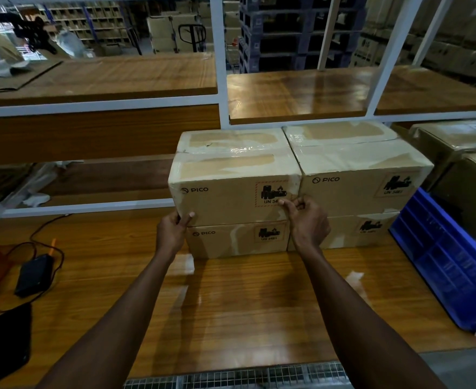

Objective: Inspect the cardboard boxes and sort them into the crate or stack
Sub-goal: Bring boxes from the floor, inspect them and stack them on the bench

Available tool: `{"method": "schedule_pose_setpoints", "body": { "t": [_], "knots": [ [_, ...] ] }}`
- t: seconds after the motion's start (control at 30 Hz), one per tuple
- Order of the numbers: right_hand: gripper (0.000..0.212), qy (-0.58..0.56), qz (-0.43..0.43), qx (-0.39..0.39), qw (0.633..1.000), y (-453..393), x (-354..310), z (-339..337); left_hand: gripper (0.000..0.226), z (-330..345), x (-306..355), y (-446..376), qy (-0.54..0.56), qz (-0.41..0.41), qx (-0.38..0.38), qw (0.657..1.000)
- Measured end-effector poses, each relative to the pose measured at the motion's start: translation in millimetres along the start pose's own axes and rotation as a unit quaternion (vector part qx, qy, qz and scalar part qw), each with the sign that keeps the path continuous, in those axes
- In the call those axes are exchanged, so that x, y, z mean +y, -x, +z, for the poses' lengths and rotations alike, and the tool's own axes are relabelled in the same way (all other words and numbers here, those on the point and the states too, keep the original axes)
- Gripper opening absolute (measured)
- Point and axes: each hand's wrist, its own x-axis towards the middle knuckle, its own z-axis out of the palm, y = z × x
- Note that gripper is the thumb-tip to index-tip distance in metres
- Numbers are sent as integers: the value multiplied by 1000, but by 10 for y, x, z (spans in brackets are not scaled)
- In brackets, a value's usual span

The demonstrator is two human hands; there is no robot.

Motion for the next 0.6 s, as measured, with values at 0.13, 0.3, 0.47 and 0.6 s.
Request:
{"method": "schedule_pose_setpoints", "body": {
  "t": [0.13,0.3,0.47,0.6],
  "knots": [
    [30,2,-1,-3,1000,-7,3,8,23,-4,-3,-3,15,-6,-9,1000],
    [31,-6,0,-1,1000,9,0,18,23,-16,15,15,16,-9,-15,1000],
    [30,-10,0,-20,1000,11,-16,-34,35,-47,23,43,40,-24,-36,998],
    [20,-13,-8,-61,998,-4,19,-112,42,-132,-5,116,71,-51,-69,994]
  ]
}}
